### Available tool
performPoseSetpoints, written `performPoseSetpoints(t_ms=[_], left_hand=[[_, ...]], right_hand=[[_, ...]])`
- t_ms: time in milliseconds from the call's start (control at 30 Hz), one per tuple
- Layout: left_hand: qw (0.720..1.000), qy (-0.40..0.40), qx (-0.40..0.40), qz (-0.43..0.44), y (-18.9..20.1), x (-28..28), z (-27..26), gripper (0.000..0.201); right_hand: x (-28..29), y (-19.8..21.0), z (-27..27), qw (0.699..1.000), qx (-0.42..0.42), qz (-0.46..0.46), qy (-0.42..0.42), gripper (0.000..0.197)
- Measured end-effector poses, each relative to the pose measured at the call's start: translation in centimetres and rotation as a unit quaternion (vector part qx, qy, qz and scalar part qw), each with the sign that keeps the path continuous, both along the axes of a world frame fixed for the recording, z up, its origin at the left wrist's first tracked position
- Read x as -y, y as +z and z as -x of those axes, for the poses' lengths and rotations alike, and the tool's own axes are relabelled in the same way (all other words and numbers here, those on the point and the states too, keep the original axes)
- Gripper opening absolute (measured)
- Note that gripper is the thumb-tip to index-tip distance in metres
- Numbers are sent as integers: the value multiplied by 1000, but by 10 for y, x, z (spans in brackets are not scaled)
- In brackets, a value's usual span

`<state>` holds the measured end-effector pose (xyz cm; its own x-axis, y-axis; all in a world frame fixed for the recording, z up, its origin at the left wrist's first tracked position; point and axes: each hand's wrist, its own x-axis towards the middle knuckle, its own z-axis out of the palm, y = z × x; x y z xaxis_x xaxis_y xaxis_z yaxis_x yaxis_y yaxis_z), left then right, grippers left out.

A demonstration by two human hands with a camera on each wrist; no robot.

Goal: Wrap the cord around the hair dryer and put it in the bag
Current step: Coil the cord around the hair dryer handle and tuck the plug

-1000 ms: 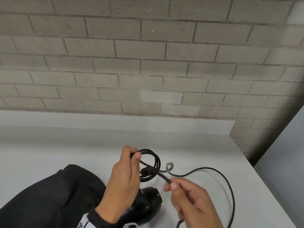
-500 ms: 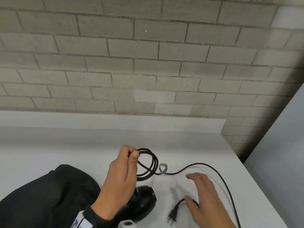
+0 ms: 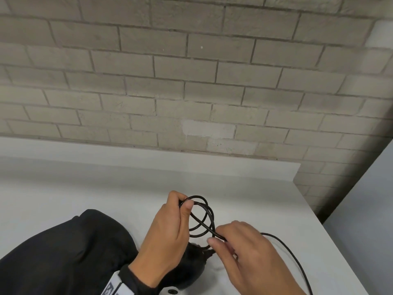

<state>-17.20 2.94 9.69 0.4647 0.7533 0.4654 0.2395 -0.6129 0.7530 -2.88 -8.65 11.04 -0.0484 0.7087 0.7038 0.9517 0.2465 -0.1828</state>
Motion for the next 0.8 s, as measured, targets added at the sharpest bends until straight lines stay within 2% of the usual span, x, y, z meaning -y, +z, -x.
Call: performPoseSetpoints(t_ms=[100, 233, 367, 500, 633, 800], left_hand=[[999, 0, -36, -2, 1, 3, -1, 32], [999, -21, -44, -23, 2, 9, -3, 46], [995, -68, -42, -58, 1, 12, -1, 63], [989, -62, -79, -109, 2, 16, -4, 51], [988, -82, -61, -112, 1, 20, -5, 37], [990, -92, -41, -96, 1, 22, -4, 36]], right_hand=[[3, 16, 2, 999, 43, -24, -14, 24], [3, 36, 1, 999, 20, -19, 15, 21], [-5, 54, -4, 992, -90, 52, 66, 9], [-17, 64, -6, 965, -211, 105, 113, 9], [-33, 57, -10, 942, -301, 103, 103, 10], [-44, 28, -14, 865, -471, 138, 104, 5]])
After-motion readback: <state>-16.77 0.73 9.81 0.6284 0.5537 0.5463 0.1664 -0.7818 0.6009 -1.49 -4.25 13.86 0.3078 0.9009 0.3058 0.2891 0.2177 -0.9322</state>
